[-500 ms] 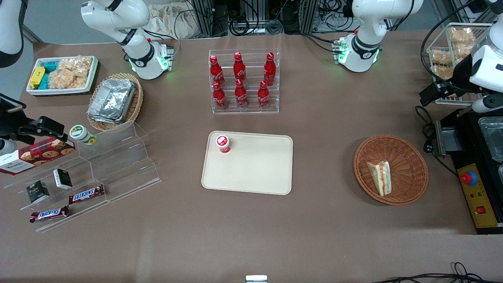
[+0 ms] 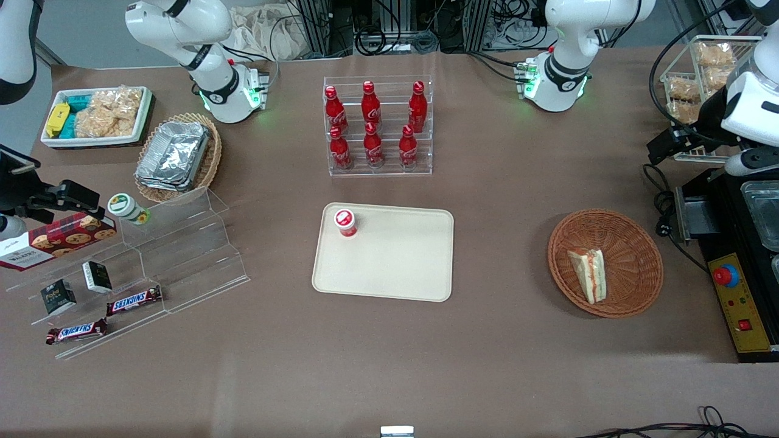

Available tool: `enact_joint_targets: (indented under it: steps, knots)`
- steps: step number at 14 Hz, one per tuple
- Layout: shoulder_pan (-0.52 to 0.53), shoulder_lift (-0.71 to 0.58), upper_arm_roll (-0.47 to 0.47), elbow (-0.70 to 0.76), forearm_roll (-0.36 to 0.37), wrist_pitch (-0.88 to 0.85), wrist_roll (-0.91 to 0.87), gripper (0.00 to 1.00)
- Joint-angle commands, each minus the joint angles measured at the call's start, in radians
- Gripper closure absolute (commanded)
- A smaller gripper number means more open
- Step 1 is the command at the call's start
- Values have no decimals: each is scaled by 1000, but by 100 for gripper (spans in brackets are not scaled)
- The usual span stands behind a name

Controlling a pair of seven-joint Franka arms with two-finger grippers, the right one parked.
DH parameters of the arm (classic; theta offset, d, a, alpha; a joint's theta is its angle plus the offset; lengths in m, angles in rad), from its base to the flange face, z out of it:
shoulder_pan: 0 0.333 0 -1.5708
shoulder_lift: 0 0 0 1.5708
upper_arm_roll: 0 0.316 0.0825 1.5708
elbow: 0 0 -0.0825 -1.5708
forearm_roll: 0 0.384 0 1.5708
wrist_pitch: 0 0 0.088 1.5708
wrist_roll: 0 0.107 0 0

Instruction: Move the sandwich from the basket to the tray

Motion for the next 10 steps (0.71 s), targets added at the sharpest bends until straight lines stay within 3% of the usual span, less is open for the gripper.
enact_joint_targets:
  steps: [1, 4, 10]
  knots:
    - [22, -7, 9, -13, -14, 0, 39, 0]
    - [22, 24, 9, -15, -12, 11, 37, 0]
    - [18, 214, 7, -24, 8, 119, 16, 0]
